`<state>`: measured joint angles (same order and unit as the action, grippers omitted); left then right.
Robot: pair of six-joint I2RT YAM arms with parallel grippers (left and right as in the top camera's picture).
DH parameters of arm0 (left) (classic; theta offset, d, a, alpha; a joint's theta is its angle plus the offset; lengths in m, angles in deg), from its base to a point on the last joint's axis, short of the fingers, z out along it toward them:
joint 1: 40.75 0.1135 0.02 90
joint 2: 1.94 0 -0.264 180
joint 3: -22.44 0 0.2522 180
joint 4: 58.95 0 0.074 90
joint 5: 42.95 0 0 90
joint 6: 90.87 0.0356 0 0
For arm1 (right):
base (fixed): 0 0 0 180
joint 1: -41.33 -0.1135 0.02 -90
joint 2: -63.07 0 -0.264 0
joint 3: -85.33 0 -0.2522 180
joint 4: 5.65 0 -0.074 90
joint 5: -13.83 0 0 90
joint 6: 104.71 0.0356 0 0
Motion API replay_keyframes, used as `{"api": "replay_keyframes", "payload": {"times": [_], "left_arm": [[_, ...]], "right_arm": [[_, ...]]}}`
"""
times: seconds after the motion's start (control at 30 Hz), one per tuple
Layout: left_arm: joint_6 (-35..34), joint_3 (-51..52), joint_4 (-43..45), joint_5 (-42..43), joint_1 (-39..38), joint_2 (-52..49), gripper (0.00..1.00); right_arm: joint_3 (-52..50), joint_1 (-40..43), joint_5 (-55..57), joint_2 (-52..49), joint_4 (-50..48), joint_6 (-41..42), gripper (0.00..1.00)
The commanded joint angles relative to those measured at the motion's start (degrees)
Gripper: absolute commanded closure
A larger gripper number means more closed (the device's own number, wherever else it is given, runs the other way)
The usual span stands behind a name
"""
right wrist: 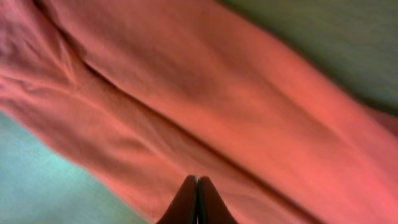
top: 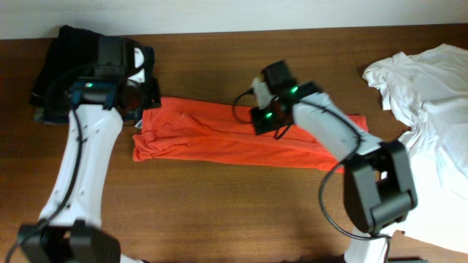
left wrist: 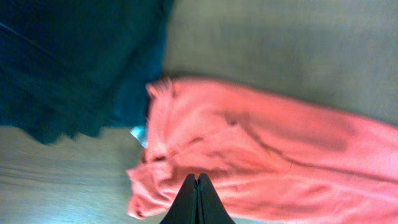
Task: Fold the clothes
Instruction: 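Move both grippers inward to the middle of the folded strip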
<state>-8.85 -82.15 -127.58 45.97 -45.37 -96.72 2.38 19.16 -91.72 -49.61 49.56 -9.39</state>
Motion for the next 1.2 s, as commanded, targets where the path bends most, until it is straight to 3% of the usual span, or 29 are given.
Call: {"api": "replay_keyframes", "payload": {"times": [0.0,0.13,0.7,0.9,1.03,1.1,1.17], "left_arm": [[-0.52,3.72,-0.33,3.72,0.2,-6.91,0.99],[-0.52,4.11,-0.09,5.4,0.17,-14.86,0.99],[-0.52,4.13,-0.46,5.42,0.13,-15.08,1.0],[-0.5,4.13,-0.46,5.38,0.13,-15.08,0.99],[-0.52,4.13,0.04,6.23,0.13,-15.15,0.99],[-0.5,6.01,4.74,14.86,0.0,-15.17,0.99],[-0.55,13.09,17.7,19.78,-2.34,-15.28,0.99]], "right_arm": [[-3.26,-4.31,0.35,-2.43,-4.15,-0.37,0.95],[-3.26,-6.27,5.7,-5.79,-6.54,2.84,0.95],[0.96,-5.95,3.08,-11.08,-7.56,4.61,0.9],[8.52,-5.9,2.67,-6.05,12.22,4.63,0.87],[2.62,-6.43,2.69,-6.86,8.76,4.66,0.86],[2.1,-5.68,2.69,-6.86,6.4,4.66,0.86],[2.71,-3.96,1.14,-6.75,4.13,4.61,0.86]]}}
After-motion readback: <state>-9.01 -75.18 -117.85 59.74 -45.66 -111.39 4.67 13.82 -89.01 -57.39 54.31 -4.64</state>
